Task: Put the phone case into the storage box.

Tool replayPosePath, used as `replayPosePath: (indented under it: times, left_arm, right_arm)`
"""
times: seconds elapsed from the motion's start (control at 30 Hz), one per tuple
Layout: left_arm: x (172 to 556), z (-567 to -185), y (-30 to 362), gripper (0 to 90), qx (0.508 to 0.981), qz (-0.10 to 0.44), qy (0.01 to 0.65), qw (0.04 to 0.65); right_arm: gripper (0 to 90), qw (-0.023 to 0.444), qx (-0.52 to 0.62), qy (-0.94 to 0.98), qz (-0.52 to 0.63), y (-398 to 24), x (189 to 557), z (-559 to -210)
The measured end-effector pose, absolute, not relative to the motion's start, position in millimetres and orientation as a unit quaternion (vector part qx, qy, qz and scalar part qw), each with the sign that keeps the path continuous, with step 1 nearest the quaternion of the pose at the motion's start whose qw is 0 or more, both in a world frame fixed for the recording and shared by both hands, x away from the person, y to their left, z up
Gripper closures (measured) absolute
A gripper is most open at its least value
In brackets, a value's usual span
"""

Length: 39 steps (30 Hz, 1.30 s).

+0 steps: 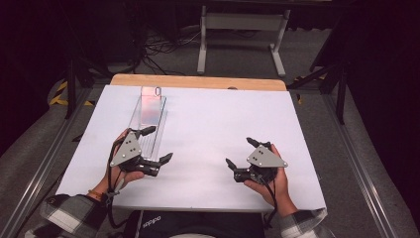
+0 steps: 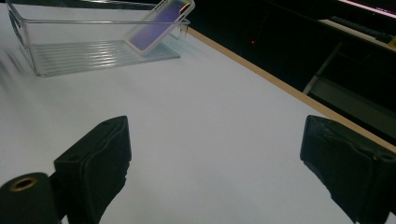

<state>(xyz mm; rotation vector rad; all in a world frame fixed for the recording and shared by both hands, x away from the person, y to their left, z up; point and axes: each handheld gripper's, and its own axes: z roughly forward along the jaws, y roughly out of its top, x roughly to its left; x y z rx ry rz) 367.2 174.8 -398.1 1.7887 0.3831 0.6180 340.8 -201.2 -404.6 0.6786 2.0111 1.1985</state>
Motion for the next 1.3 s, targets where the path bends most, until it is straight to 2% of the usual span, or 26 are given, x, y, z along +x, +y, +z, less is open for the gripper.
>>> replayPosePath:
  times: [0.43,1.3]
  left_arm:
    - [363,-406,172,5.8,0.772,0.244,0.157,0.565]
    - [353,-434,169,4.2,0.793,0.246,0.167,0.532]
  right_arm:
    - [8.2,0.342,0.262,0.778,0.457,-201,336,-406]
    - [5.6,0.337,0.247,0.785,0.456,-197,329,-415]
